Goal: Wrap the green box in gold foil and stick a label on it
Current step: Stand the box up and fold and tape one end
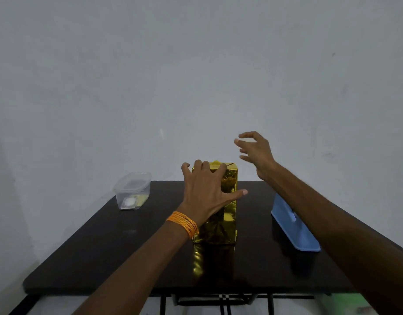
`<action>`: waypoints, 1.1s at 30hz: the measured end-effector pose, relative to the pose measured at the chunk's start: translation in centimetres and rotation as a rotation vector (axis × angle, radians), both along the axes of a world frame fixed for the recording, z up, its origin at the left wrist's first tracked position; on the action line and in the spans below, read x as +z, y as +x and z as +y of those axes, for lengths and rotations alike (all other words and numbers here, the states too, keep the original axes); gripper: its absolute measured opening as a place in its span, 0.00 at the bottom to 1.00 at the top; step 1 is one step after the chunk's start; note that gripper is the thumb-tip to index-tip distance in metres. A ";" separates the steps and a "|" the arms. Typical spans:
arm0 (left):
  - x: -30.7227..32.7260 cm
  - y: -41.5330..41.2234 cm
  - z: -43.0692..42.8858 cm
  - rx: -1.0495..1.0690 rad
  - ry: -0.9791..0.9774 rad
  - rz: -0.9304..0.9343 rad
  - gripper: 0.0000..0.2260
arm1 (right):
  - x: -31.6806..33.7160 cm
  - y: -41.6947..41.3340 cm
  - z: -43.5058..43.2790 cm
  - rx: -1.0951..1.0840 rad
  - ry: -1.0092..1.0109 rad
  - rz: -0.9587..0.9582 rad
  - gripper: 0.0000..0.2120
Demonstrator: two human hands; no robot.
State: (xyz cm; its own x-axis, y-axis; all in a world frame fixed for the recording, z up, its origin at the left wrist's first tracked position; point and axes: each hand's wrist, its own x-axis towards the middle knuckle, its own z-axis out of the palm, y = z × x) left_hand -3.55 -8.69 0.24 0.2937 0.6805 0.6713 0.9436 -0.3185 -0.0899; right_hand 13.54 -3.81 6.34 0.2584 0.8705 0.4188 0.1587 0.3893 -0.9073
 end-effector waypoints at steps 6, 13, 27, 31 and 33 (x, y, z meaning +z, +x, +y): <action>-0.2 0.2 0.0 -0.001 -0.016 -0.013 0.40 | 2.0 -0.3 -1.1 0.019 0.138 -0.520 0.03; -0.3 -0.1 -0.1 -0.027 -0.032 -0.024 0.39 | 3.7 -1.1 -1.1 0.250 0.058 -0.815 0.38; -0.2 -0.1 -0.1 -0.056 -0.039 -0.037 0.37 | 3.4 -2.7 1.4 0.295 -0.018 -0.971 0.35; -0.1 -0.1 -0.3 -0.056 -0.047 -0.029 0.36 | 3.4 -3.0 2.1 0.272 -0.074 -1.088 0.35; -0.1 0.0 -0.4 -0.057 -0.045 -0.035 0.36 | 3.8 -3.5 2.5 0.227 -0.095 -1.172 0.36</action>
